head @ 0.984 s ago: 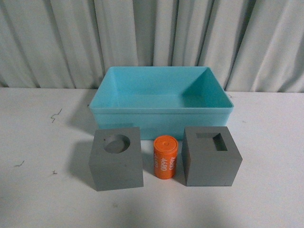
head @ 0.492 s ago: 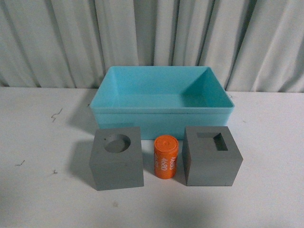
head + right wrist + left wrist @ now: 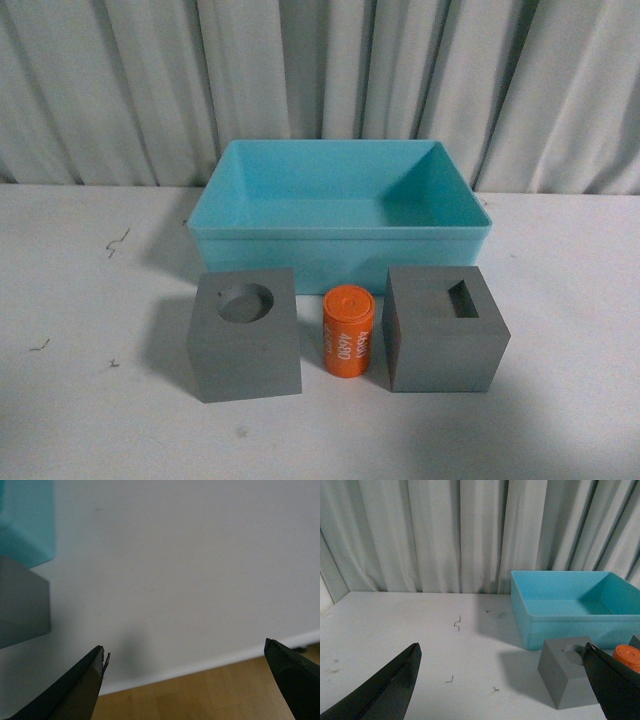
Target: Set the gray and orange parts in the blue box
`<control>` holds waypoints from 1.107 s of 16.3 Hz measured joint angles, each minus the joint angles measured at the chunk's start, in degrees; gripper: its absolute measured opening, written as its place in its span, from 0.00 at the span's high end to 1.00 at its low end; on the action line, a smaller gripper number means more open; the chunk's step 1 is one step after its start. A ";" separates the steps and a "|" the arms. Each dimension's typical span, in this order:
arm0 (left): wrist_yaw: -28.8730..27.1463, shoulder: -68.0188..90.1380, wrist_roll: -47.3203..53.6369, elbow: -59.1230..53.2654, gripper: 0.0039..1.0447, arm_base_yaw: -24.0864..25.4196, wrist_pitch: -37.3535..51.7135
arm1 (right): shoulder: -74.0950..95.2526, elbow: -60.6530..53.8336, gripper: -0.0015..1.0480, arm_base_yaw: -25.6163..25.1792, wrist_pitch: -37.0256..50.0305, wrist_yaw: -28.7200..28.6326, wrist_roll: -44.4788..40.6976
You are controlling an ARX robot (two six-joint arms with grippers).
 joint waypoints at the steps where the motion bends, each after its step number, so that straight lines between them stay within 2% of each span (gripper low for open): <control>1: 0.00 0.00 0.00 0.00 0.06 0.00 0.00 | 1.46 1.27 0.06 2.36 0.09 -1.07 -0.98; 2: 0.02 0.00 0.00 0.00 0.06 0.00 0.00 | 4.00 2.89 0.06 5.66 1.05 -2.29 -1.66; 6: 0.02 0.00 0.00 0.00 0.06 0.00 0.00 | 16.24 7.80 0.06 14.64 6.91 1.25 -2.40; 12: 0.00 0.00 0.00 0.00 0.06 0.00 0.00 | 30.36 18.01 0.06 20.31 11.02 4.44 0.00; 18: 0.00 0.00 0.00 0.00 0.06 0.00 0.00 | 32.57 21.86 0.06 29.70 9.18 5.05 2.38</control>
